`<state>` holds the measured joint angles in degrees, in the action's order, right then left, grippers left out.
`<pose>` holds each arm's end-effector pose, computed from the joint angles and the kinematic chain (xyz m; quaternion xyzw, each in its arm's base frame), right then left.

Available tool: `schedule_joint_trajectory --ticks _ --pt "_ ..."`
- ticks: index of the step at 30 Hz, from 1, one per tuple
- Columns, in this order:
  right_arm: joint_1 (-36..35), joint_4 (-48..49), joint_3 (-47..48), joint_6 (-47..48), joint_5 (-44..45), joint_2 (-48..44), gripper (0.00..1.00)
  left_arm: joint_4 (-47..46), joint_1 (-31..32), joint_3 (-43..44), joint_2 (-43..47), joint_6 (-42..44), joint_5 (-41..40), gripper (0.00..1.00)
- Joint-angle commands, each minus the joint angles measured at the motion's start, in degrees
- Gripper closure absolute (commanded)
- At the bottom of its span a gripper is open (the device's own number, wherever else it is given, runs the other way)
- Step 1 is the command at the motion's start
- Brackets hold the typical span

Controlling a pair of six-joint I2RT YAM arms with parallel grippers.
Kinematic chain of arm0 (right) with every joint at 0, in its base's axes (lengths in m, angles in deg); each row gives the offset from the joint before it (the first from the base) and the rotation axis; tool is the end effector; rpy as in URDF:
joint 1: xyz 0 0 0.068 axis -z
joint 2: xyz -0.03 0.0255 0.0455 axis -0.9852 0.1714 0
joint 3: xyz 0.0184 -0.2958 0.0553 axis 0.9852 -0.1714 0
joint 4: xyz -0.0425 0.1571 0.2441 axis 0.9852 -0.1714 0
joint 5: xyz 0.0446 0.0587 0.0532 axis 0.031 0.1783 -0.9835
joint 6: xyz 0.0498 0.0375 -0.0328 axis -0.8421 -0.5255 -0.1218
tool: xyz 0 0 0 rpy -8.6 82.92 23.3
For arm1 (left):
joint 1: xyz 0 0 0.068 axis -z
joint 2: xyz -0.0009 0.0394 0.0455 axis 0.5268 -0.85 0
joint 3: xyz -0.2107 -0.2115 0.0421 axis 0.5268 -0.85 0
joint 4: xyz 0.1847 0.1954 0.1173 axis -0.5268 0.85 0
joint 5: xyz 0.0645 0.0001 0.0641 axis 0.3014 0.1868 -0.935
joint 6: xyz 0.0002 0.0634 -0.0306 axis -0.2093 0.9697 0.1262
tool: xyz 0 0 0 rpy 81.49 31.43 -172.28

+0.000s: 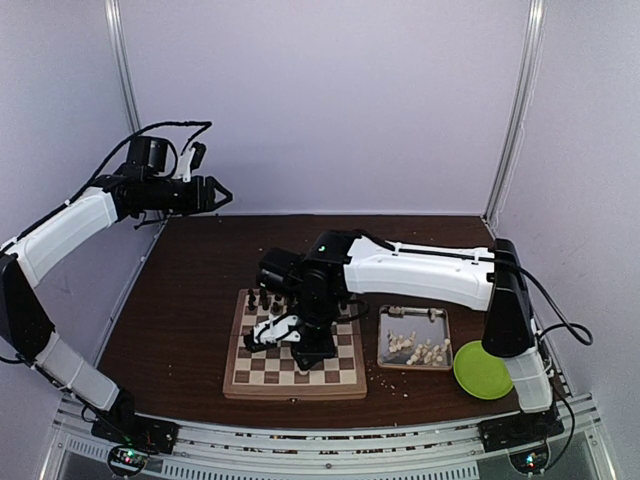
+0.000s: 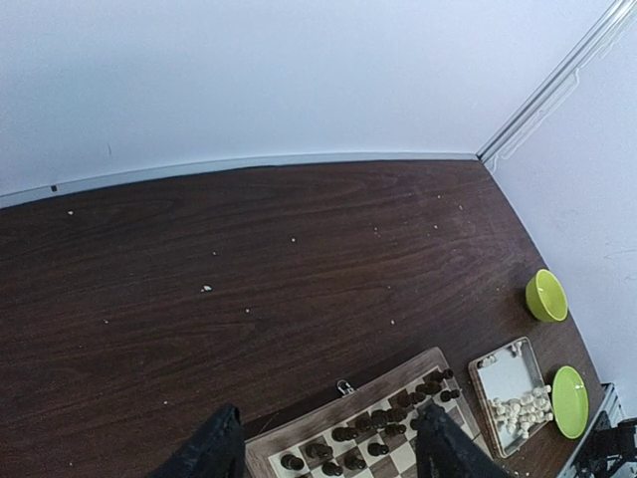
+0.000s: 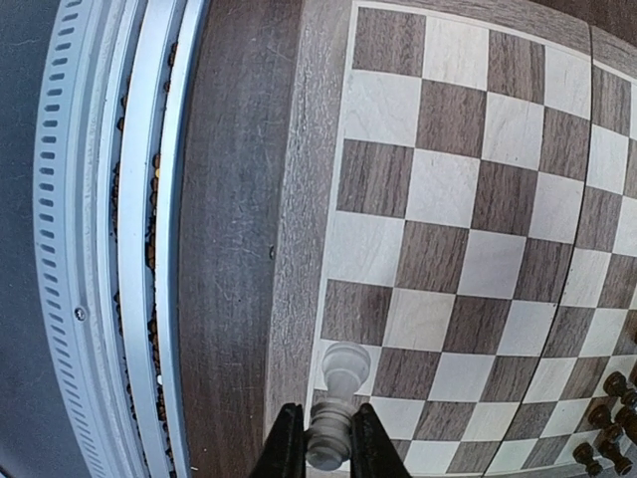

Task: Set up the chess pieces on the board
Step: Place the king on d1.

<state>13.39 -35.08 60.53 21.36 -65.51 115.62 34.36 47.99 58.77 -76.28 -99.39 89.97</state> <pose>0.1820 0.4682 0.2414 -0.7456 0.6422 0.1742 0.0355 0.3636 -0.1269 0.3733 0.0485 0.8597 -0.3055 0.4065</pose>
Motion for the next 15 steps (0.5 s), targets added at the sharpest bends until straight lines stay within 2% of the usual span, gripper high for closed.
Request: schedule_joint_trajectory --ticks 1,7,15 --pt "-0.1 -1.2 2.1 -0.7 1.1 0.8 1.0 -0.4 -0.3 1.8 1.6 0.0 -0.4 0.39" --pt "-0.1 -0.7 3.1 -1.5 0.4 2.2 1.0 -0.3 -0.3 1.8 1.7 0.0 -0.2 0.39" --pt "-0.5 -3.1 10.6 -1.7 -1.4 6.8 1.0 -0.4 -0.3 1.7 1.6 0.0 -0.5 0.39"
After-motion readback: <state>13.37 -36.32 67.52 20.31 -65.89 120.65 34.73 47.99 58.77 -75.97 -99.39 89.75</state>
